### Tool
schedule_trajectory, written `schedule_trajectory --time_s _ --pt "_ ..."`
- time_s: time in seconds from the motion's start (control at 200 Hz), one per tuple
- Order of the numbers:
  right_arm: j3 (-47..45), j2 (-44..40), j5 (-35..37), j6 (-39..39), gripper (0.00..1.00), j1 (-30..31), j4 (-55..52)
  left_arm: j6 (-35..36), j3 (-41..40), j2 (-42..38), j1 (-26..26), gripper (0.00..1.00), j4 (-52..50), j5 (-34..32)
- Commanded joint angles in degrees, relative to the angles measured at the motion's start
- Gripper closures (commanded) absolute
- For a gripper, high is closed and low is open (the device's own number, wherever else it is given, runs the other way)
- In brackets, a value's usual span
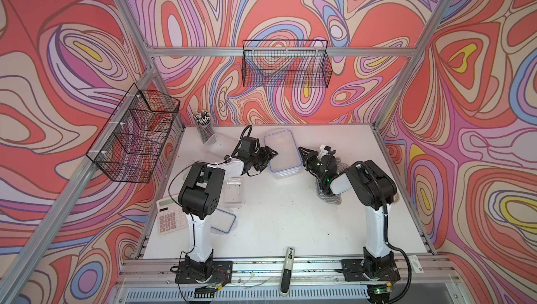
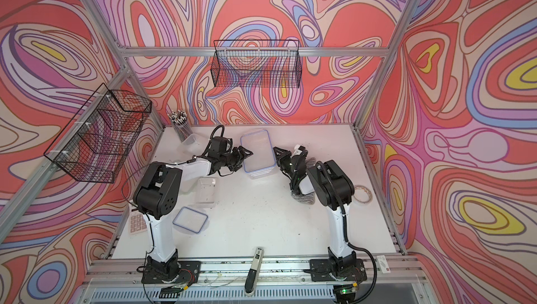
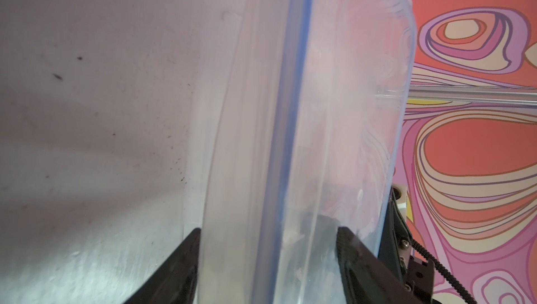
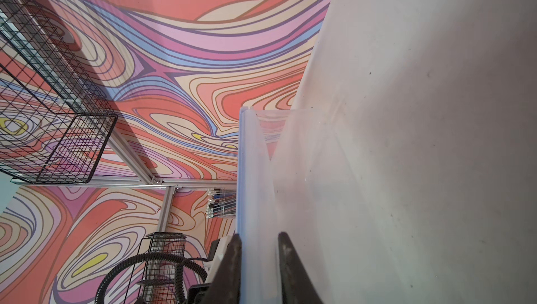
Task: Wipe the insides of the lunch boxes
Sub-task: Open the fastener of the lunch box.
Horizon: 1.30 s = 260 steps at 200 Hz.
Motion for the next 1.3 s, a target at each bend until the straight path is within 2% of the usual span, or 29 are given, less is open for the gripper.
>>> schedule_trajectory --time_s 0.0,0.24,0.381,0.611,0.726,0.901,1.297 --pt "-0.01 1.42 -3.34 0.40 0.85 2.13 1.54 0.12 -1.08 0.48 -1.79 0.27 -3.48 0.23" --pt "-1.24 0.31 -2.81 -0.97 0.92 2.14 -0.48 0.73 -0.62 0.49 -1.81 0.27 -4.40 -0.27" --pt "-2.13 -2.49 -1.87 -4.37 0.95 2.14 -6.30 1.38 -0.12 0.47 -1.50 0.27 -5.20 -0.63" --pt "-2.31 -7.38 0.14 -11.63 0.95 2.71 -19.26 1.61 0.70 1.00 -0.33 0.27 -5.25 -0.65" --pt "-2.12 -8.28 0.62 -13.41 0.94 3.30 -22.47 2.48 2.68 1.97 -0.05 0.27 -6.40 -0.41" --pt "-1.78 -9.13 1.52 -14.96 0.70 4.53 -26.19 4.11 6.33 3.58 0.62 0.27 -8.54 -0.30" --pt "-1.40 -13.43 4.22 -18.46 0.36 4.85 -32.31 4.91 8.41 4.45 2.33 0.26 -8.90 0.15"
